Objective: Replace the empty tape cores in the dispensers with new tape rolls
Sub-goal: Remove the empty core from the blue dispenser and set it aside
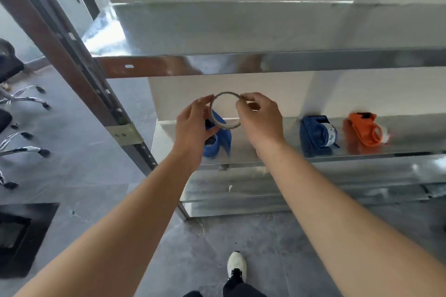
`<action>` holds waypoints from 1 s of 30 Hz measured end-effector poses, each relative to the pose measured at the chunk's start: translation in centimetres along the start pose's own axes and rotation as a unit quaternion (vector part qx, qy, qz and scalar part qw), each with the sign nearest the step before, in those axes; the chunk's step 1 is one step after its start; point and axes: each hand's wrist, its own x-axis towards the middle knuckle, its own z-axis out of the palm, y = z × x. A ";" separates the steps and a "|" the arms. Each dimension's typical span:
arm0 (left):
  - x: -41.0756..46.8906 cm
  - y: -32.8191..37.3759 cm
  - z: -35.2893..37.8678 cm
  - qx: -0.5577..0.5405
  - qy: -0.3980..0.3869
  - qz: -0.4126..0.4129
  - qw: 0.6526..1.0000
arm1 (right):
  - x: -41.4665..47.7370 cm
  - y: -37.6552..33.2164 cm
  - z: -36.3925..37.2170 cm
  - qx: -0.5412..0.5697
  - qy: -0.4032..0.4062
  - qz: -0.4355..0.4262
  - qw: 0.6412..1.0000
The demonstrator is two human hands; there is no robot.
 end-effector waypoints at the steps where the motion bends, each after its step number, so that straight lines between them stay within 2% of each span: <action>1: -0.8 0.3 0.1 0.000 -0.010 0.004 1.000 | -0.8 -0.5 -0.6 0.016 0.010 0.005 1.000; 5: -3.8 1.4 0.0 0.007 -0.052 0.020 0.998 | -4.4 -2.4 -2.4 0.036 0.057 0.026 0.997; 13: -8.9 4.0 0.5 -0.019 -0.139 0.044 0.989 | -11.2 -5.5 -5.7 0.054 0.132 0.009 0.990; 22: -15.2 5.5 4.7 0.012 -0.239 0.064 0.969 | -15.5 -6.6 -12.7 0.071 0.223 0.017 0.972; 30: -17.6 5.9 7.9 0.028 -0.273 0.069 0.959 | -16.6 -6.0 -16.6 0.085 0.257 0.024 0.962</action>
